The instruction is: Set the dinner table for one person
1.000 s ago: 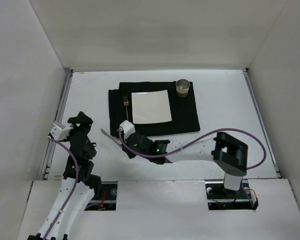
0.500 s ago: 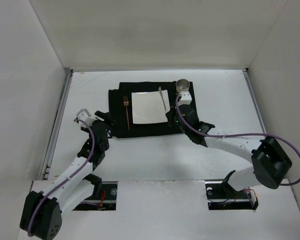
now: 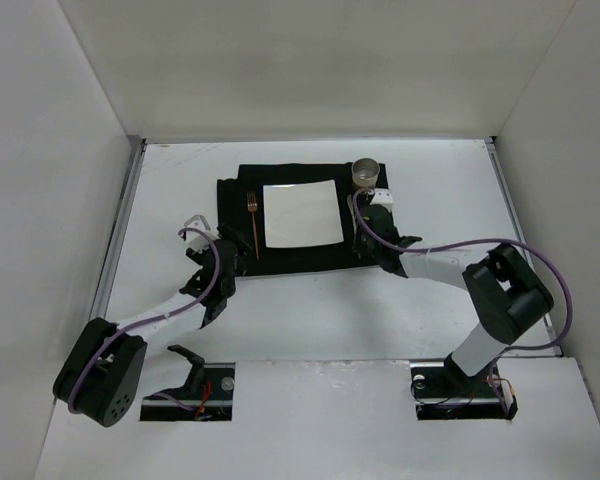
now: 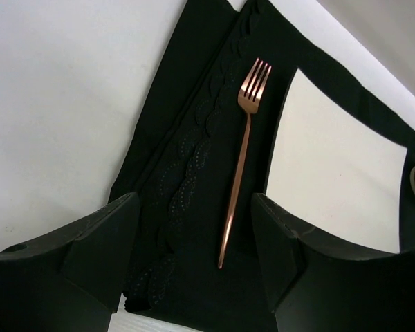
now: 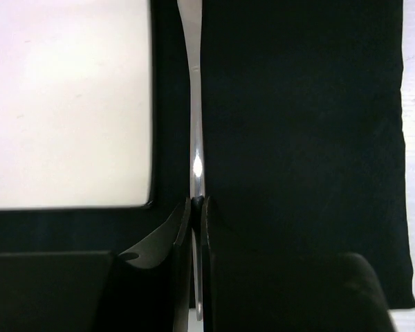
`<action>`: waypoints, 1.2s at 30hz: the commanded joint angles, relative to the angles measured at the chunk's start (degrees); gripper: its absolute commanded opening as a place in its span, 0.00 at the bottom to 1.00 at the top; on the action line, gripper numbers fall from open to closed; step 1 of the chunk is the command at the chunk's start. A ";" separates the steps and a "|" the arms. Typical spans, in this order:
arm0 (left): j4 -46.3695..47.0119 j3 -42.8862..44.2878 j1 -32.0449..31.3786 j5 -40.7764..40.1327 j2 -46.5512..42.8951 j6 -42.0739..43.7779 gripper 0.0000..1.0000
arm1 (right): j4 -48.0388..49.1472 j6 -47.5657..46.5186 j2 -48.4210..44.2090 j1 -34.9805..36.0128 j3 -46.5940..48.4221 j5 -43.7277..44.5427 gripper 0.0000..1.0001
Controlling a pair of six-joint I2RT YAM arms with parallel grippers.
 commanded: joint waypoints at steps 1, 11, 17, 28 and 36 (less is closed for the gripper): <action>4.87 1.45 -0.35 -0.04 0.46 0.74 0.63 | 2.46 -0.68 2.55 -1.61 4.87 0.47 0.06; 6.02 2.33 0.17 0.31 3.63 1.70 0.64 | 2.47 -0.76 9.24 -3.81 10.40 0.38 0.07; 6.10 2.16 0.35 -0.30 2.75 2.41 0.65 | 2.03 -1.56 10.65 -3.54 10.85 0.29 0.24; 5.66 5.14 -2.89 -0.48 5.82 5.04 0.79 | 2.20 -0.16 -7.08 -1.88 4.18 1.69 0.60; 0.76 7.96 -7.65 -6.00 1.45 11.10 1.00 | 7.20 6.69 -26.42 -0.38 -10.40 7.76 0.58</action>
